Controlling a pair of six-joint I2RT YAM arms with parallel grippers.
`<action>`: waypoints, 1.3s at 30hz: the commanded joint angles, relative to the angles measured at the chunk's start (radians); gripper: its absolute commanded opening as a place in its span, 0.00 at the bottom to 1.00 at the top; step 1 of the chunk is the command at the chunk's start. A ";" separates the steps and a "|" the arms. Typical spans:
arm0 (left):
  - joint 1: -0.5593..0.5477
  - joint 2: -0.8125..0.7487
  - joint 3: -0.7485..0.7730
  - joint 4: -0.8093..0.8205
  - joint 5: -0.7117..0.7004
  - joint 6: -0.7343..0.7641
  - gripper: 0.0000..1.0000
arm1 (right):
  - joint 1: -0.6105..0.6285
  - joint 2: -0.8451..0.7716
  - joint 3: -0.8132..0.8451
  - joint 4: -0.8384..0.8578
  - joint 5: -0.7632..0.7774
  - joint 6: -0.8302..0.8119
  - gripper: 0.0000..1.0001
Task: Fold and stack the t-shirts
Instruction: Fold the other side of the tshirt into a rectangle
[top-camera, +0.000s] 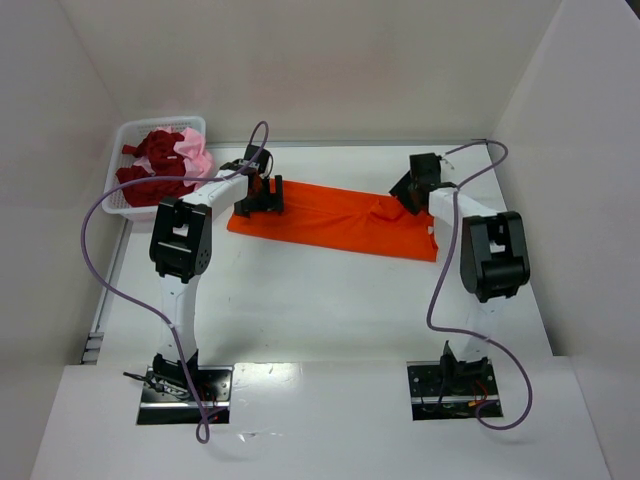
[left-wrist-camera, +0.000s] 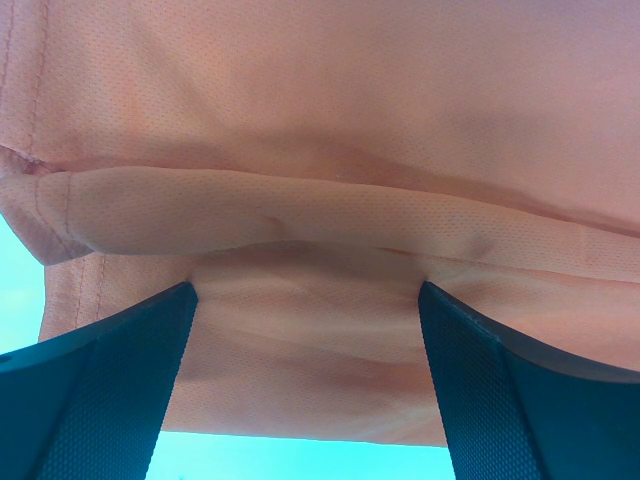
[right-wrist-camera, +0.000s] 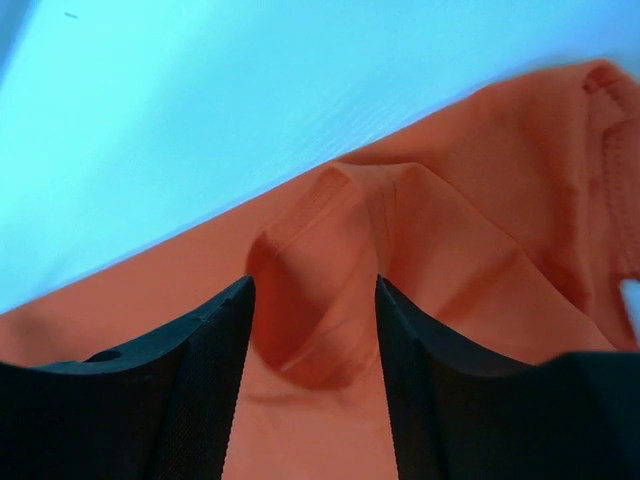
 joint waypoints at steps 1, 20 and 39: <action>-0.005 0.086 -0.022 0.007 0.060 -0.005 1.00 | -0.032 -0.172 -0.025 0.001 0.048 -0.019 0.58; -0.005 0.086 -0.022 0.007 0.060 -0.005 1.00 | -0.012 -0.139 -0.162 0.023 -0.036 0.056 0.56; -0.005 0.086 -0.022 0.007 0.060 -0.005 1.00 | -0.003 0.003 -0.037 0.056 -0.026 0.056 0.25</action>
